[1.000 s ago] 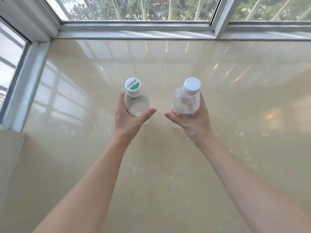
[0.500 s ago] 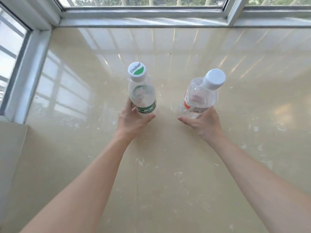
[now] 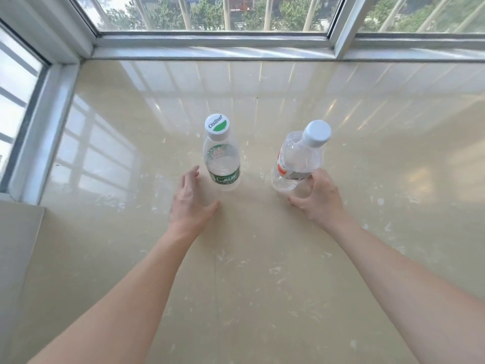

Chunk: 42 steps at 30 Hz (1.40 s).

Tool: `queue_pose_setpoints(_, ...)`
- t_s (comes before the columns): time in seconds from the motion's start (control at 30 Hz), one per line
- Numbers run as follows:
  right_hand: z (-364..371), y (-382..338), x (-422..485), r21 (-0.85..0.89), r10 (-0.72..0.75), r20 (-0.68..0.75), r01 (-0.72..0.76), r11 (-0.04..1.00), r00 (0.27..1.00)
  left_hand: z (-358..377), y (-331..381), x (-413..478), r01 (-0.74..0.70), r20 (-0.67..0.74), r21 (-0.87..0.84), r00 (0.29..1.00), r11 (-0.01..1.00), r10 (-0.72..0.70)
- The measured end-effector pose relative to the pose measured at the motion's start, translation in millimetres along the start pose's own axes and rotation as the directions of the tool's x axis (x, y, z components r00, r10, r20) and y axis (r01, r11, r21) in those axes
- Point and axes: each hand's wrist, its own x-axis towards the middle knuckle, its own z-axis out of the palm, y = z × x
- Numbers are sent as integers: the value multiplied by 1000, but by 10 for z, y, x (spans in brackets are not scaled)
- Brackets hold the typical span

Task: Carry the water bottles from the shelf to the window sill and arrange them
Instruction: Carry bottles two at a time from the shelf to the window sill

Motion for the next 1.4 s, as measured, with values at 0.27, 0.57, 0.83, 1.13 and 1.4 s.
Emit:
queue_pose_setpoints(0.27, -794, -242, -960, -323, 70, 36, -55, 945, 997, -971, 283, -921, -146, 41, 387, 989, 911, 141)
queue_pose_setpoints(0.57, -1696, -1550, -1830, -439, -333, -94, 261, 860, 938, -2072, 1422, -1698, -329, -84, 405, 916, 853, 393)
queue_pose_setpoints(0.83, -2067, -2404, -2169, -443, -511, -196, 390, 808, 837, -2629, 1921, -2232, -449, -108, 491, 819, 747, 563)
queue_pose_setpoints(1.13, -2285, -2626, -2406, -461, -532, -237, 388, 798, 813, -2853, 2221, -2309, -478, -196, 457, 769, 750, 609)
queue_pose_setpoints(1.4, -2534, -2487, -2816, -466, -335, -393, 129, 875, 856, -2865, 2541, -2307, -658, -38, 401, 683, 637, 729)
